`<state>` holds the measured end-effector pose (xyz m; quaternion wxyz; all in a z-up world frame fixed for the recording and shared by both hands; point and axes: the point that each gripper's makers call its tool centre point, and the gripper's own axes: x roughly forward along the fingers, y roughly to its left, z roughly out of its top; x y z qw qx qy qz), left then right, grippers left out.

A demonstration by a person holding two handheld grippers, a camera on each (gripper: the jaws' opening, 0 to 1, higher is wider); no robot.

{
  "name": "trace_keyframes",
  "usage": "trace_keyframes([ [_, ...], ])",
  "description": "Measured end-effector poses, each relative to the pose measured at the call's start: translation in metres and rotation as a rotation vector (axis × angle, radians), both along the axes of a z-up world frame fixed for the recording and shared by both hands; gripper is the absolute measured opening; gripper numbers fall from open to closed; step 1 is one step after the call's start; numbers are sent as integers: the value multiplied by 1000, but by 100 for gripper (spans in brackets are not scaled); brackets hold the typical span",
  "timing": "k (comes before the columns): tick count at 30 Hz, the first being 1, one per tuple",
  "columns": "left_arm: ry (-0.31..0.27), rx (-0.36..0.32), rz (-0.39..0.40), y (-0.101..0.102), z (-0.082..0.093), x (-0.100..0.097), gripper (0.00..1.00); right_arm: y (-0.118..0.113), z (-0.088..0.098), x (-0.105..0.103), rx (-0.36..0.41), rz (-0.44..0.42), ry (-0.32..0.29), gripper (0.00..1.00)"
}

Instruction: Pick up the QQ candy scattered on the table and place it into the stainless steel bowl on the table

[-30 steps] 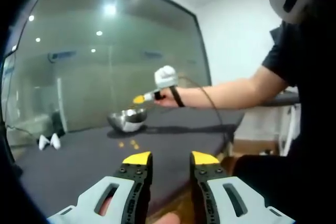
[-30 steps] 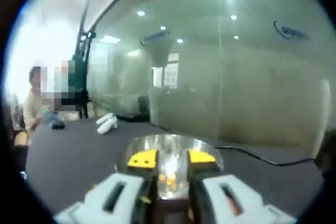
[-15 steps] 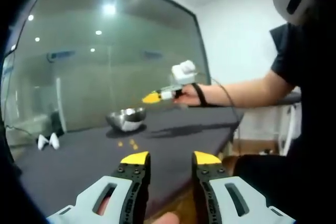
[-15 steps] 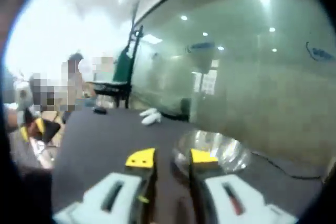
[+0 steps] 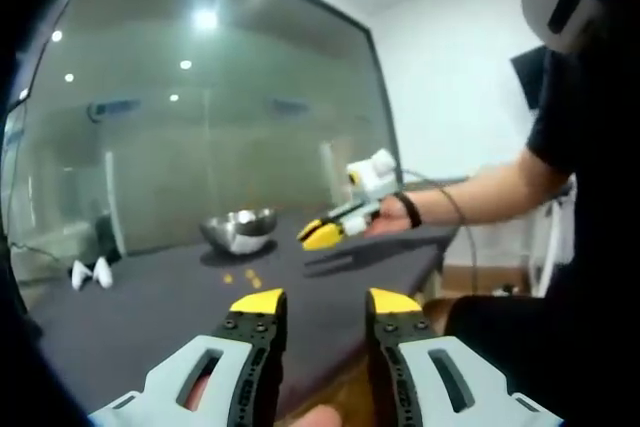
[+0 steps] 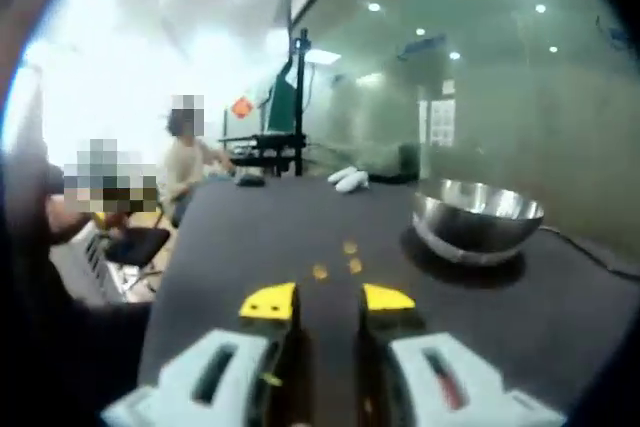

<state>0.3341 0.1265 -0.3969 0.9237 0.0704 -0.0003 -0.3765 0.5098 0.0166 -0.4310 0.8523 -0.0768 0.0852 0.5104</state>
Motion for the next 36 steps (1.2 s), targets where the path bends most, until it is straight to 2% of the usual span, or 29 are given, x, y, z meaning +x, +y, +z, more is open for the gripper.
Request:
trace_keyframes([
  [14, 18, 9, 6, 4, -9, 0, 33, 31, -26, 12, -40, 59, 34, 24],
  [21, 11, 0, 7, 5, -5, -2, 33, 49, -35, 27, -39, 62, 59, 24],
  [27, 6, 1, 21, 9, -4, -1, 33, 65, -49, 31, -91, 72, 79, 24],
  [28, 6, -11, 23, 10, -2, -1, 33, 67, -48, 33, -98, 72, 62, 24],
  [36, 0, -7, 51, 19, 1, 0, 33, 85, -48, 32, -112, 87, 60, 24],
])
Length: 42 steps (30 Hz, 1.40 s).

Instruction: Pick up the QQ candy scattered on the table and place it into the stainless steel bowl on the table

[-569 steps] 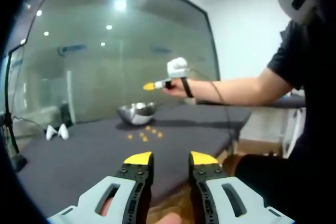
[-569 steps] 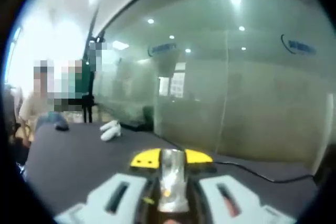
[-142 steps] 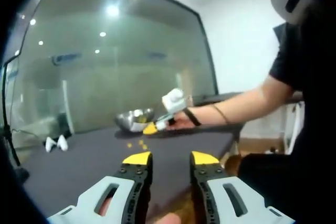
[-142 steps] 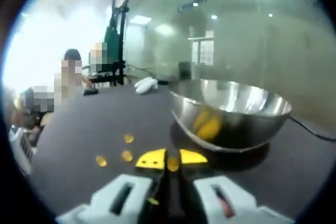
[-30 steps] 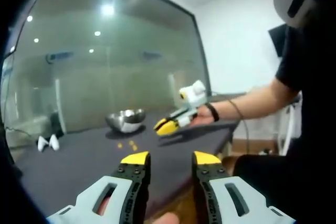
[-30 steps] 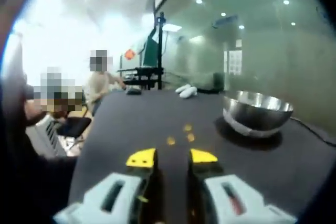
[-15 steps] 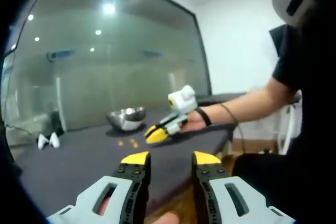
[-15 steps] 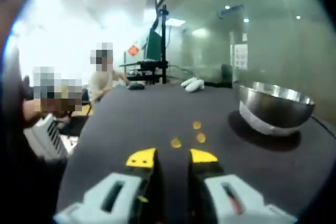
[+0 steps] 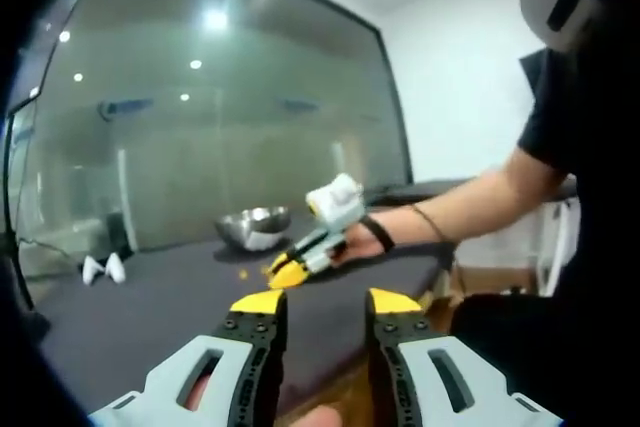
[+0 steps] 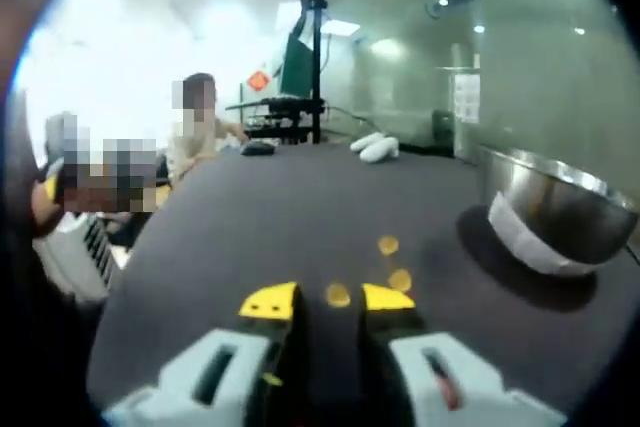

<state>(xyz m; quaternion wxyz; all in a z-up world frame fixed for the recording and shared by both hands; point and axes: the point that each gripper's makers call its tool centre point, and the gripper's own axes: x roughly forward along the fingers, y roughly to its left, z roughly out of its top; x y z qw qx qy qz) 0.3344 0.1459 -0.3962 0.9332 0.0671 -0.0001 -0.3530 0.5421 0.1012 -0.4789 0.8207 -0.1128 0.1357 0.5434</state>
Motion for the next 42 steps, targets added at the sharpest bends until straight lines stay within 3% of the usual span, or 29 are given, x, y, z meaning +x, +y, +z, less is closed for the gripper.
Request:
trace_keyframes([
  [5, 0, 4, 7, 3, 0, -1, 33, 2, 0, 1, -5, -1, -5, 22],
  [8, -2, 3, 11, 5, 1, -1, 33, 1, 0, 4, -4, -14, -22, 10],
  [21, -5, 2, 20, 7, 1, 0, 32, 1, 2, 2, -3, -20, -40, 9],
  [24, -5, 0, 20, 7, 1, 0, 32, -3, 12, 3, 47, -40, -32, 9],
  [30, -11, -11, 32, 11, 3, 2, 32, -35, 56, 25, 169, -198, -137, 9],
  [42, -14, -3, 34, 11, 3, 8, 32, -95, 96, 80, 205, -399, -199, 9],
])
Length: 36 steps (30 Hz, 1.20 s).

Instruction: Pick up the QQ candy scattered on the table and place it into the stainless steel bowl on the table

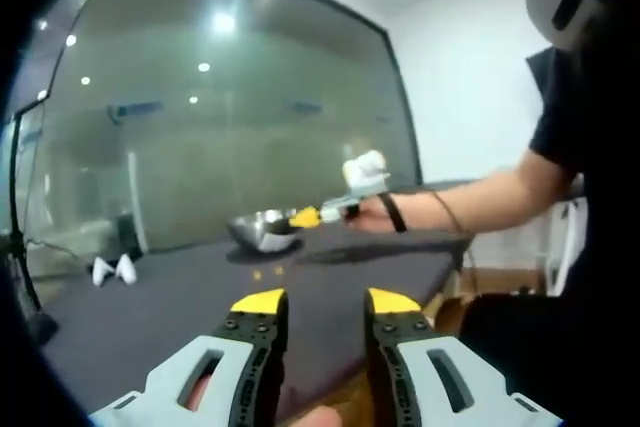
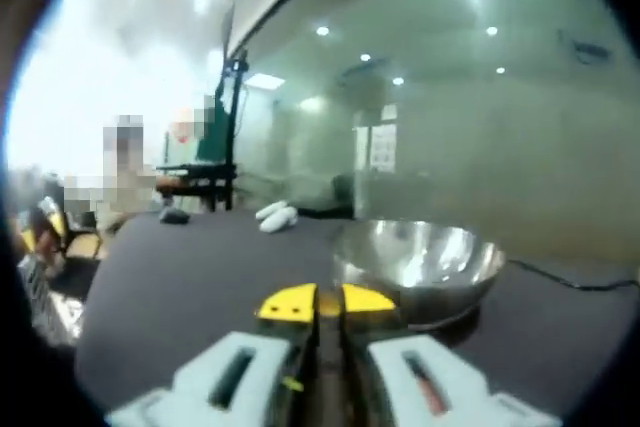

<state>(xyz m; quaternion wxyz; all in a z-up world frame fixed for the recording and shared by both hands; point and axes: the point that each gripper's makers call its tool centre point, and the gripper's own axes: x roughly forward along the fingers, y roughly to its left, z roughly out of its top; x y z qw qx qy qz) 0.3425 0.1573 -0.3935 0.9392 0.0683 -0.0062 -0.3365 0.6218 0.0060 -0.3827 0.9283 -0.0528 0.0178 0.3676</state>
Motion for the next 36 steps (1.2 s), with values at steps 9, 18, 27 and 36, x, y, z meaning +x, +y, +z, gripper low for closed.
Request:
trace_keyframes([
  [9, 6, 0, 4, 1, -2, 3, 32, -10, 17, 62, -2, -100, -14, 9],
  [18, 13, 1, 7, 1, -4, 3, 32, -7, 18, 98, 33, -167, 18, 9],
  [27, 13, 2, 32, 9, -2, 4, 32, -5, 15, 105, 7, -179, 22, 10],
  [36, 18, 3, 36, 11, -4, 0, 32, -2, 12, 88, -1, -161, 40, 18],
])
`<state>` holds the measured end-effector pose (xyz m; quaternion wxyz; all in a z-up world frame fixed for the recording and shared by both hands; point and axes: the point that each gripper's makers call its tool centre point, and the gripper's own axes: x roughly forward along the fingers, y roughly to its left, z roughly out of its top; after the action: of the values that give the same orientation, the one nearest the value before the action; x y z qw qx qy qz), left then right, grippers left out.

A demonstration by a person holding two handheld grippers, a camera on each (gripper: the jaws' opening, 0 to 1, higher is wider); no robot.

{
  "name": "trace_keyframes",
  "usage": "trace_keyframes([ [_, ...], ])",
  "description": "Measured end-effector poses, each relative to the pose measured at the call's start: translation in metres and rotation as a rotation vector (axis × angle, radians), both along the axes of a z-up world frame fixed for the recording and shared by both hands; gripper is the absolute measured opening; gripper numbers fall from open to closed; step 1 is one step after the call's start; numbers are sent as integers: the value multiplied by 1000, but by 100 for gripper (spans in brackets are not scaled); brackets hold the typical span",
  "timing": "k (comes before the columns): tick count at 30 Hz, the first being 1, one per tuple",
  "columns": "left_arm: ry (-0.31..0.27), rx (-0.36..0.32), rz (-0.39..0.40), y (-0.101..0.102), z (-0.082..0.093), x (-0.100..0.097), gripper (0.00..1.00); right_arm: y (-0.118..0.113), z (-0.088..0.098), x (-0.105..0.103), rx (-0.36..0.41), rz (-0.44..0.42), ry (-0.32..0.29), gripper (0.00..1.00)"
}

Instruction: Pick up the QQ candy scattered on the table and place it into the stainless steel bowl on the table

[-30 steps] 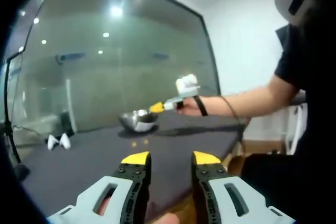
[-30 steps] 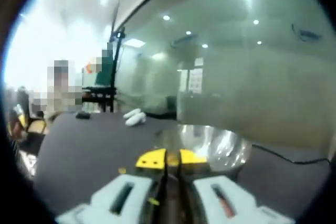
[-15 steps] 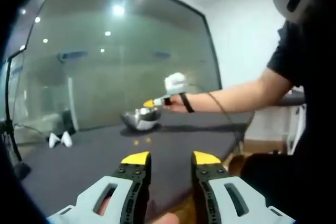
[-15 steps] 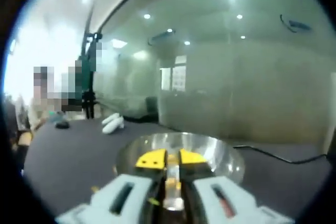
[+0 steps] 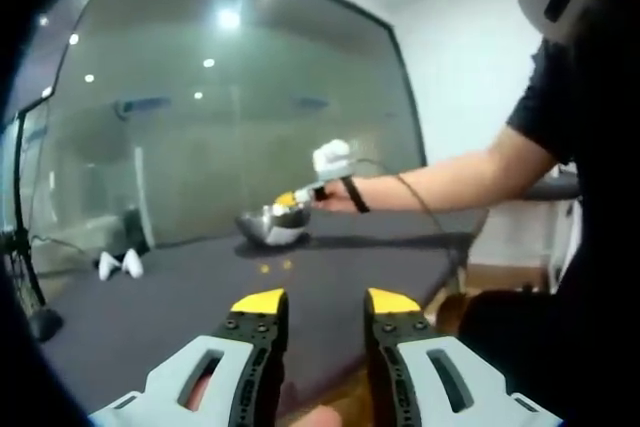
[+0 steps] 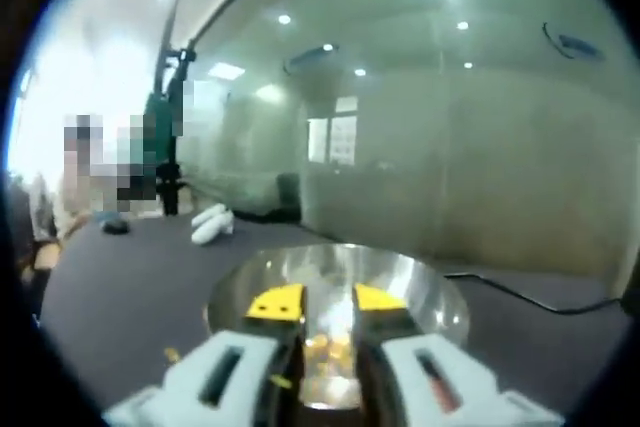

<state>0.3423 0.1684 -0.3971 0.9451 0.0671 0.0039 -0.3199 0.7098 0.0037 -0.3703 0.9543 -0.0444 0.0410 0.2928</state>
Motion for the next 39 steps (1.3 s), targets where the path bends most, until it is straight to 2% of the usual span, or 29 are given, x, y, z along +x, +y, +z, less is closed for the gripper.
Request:
trace_keyframes([
  [9, -12, 5, -8, -4, 4, 0, 32, -7, 12, -20, 13, -6, -22, 16],
  [14, -14, 2, -12, -5, 5, -1, 32, -8, 13, -52, 18, 43, -42, 16],
  [19, -11, 11, -20, -8, 4, -1, 32, -3, 1, -89, 14, 124, -23, 16],
  [21, -14, 11, -27, -11, 6, -2, 32, -4, -6, -95, 11, 158, -20, 17],
  [27, -17, 13, -31, -13, 6, -4, 32, -2, -29, -133, -18, 261, 12, 17],
  [33, -16, 9, -29, -12, 5, -7, 32, -5, -58, -151, -49, 326, 64, 18],
  [39, -17, 0, -33, -10, 7, -11, 32, 5, -73, -150, -68, 358, 94, 18],
])
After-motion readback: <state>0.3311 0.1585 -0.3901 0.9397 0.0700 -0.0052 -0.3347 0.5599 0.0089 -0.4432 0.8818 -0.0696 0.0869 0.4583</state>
